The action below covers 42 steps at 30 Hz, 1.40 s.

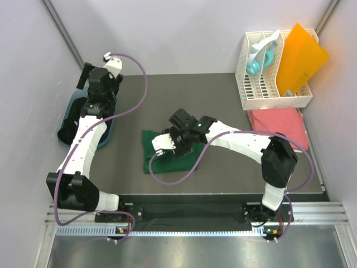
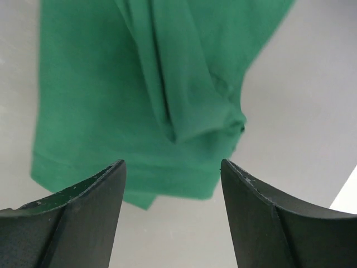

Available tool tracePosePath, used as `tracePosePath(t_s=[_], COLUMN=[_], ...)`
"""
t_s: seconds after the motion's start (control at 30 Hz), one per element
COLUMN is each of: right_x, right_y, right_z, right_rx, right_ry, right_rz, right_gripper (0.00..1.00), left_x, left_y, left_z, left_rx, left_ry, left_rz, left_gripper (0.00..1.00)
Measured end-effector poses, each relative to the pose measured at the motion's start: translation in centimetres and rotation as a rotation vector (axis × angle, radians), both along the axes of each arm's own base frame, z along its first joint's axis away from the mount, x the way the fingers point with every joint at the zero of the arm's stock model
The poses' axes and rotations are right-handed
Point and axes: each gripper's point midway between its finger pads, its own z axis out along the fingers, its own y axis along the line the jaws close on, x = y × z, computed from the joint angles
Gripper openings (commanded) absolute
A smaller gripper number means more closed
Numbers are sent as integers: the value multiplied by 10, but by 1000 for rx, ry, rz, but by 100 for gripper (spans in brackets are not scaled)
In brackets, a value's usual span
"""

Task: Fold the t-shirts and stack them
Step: Fold the long partially folded tshirt into a neat square

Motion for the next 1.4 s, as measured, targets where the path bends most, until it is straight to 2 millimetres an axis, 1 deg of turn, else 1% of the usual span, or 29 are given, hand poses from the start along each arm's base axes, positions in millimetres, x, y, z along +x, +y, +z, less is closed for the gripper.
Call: tracePosePath(t_s=[0.03,0.1,0.17,0.27,0.43,0.53,0.57,0.67,0.9,1.13,1.23,1.4], right_x=[-3,-10,-13,-14,-7,-3,0,6,20,36,43,57], right_y=[2,7,13,18,24,28,30,35,47,71,84,110], right_z=[0,-2,-5,-14,-32,-39,-39,-36,-23,-2,-2,-11], right_rx=[1,1,1,-6,-26,-32,-31,-18,22,93,111,140], right_ry=[3,7,7,10,9,4,0,-25,-114,-234,-280,-344], right_rz=[9,28,37,40,30,25,21,9,-7,19,36,47], right_gripper=[66,57,51,50,50,39,25,0,0,0,0,0], left_x=[0,-2,-3,-4,-4,-4,-4,-4,-5,-7,-8,-9], left_y=[1,4,5,7,8,8,8,8,10,10,10,9], left_z=[0,1,1,0,-6,-10,-11,-15,-19,-22,-24,-29], left_rx=[1,4,6,7,8,10,10,10,8,2,-1,-8], left_ry=[0,-1,-1,-2,10,18,21,26,28,27,29,35], left_rz=[6,23,34,41,44,44,44,43,43,42,43,42], left_gripper=[99,99,99,99,99,99,99,99,99,99,99,99])
